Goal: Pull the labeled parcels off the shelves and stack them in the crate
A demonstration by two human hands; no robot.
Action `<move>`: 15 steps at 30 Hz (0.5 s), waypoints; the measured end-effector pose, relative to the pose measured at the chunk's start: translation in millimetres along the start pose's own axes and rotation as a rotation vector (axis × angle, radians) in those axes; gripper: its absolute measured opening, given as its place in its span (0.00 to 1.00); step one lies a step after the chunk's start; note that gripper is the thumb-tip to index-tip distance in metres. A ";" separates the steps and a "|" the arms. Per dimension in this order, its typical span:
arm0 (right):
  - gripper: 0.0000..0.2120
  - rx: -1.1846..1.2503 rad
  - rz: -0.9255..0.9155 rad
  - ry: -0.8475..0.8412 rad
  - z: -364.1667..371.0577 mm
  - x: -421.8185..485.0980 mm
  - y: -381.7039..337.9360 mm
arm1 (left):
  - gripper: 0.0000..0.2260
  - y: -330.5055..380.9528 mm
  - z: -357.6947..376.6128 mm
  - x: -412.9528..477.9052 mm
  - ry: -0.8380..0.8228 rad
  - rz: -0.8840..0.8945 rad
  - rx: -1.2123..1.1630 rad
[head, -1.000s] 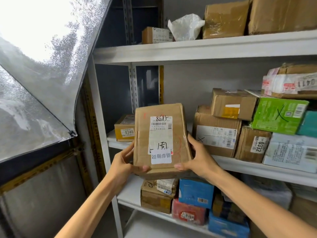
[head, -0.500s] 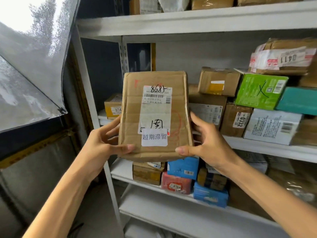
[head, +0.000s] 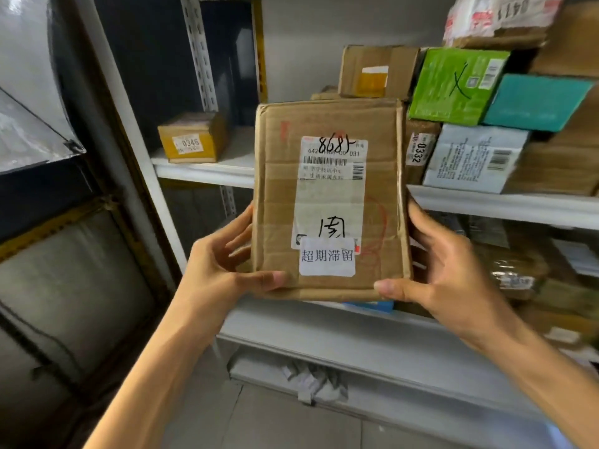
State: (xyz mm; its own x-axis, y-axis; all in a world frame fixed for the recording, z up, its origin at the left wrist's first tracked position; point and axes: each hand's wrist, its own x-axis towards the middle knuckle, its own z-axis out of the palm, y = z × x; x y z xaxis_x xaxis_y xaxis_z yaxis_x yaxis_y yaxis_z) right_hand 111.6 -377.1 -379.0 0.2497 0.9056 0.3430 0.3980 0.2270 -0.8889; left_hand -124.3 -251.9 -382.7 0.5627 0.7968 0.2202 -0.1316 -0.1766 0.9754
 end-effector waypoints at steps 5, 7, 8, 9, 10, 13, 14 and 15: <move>0.49 -0.016 0.065 0.163 -48.3 -54.6 8.3 | 0.43 -15.0 61.6 9.9 -0.195 0.007 -0.026; 0.49 -0.027 0.109 0.242 -68.8 -77.0 7.4 | 0.45 -20.4 90.0 15.1 -0.253 -0.013 -0.043; 0.49 -0.038 0.128 0.283 -78.4 -88.8 7.1 | 0.45 -22.6 105.5 18.4 -0.288 -0.020 -0.047; 0.49 -0.049 0.149 0.321 -87.7 -100.8 7.9 | 0.45 -24.3 121.6 21.2 -0.331 -0.017 -0.047; 0.50 -0.056 0.177 0.365 -96.7 -113.8 9.9 | 0.44 -26.8 138.3 23.3 -0.382 -0.009 -0.044; 0.50 -0.098 0.257 0.537 -123.2 -157.1 13.5 | 0.41 -34.5 195.1 27.2 -0.549 0.022 -0.033; 0.49 -0.127 0.280 0.589 -130.9 -171.9 14.1 | 0.40 -36.8 214.5 27.1 -0.604 0.025 -0.030; 0.48 -0.154 0.304 0.635 -138.1 -187.1 13.9 | 0.39 -39.2 234.4 25.9 -0.666 0.026 -0.028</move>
State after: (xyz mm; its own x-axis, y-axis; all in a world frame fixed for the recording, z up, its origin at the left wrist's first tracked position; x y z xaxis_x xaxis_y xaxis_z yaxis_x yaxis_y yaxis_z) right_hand 192.3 -592.9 -413.5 0.8156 0.5270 0.2389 0.3374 -0.0977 -0.9363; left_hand 86.8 -359.8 -414.0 0.9418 0.2636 0.2087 -0.1680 -0.1687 0.9712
